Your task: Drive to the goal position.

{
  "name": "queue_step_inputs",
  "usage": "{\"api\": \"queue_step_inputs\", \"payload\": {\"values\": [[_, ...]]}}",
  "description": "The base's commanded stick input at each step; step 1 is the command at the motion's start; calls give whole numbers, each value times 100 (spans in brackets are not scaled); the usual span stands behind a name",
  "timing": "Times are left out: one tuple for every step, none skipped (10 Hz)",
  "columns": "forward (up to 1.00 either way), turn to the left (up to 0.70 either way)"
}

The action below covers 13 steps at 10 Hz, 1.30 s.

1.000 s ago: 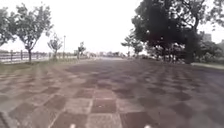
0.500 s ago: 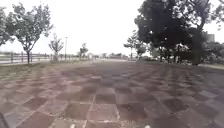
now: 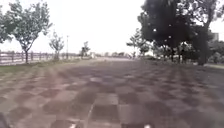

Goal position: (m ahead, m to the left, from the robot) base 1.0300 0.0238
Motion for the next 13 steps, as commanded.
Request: {"api": "queue_step_inputs", "payload": {"values": [[100,0],[100,0],[100,0],[100,0],[100,0],[100,0],[100,0],[100,0],[100,0],[100,0],[100,0],[100,0],[100,0]]}}
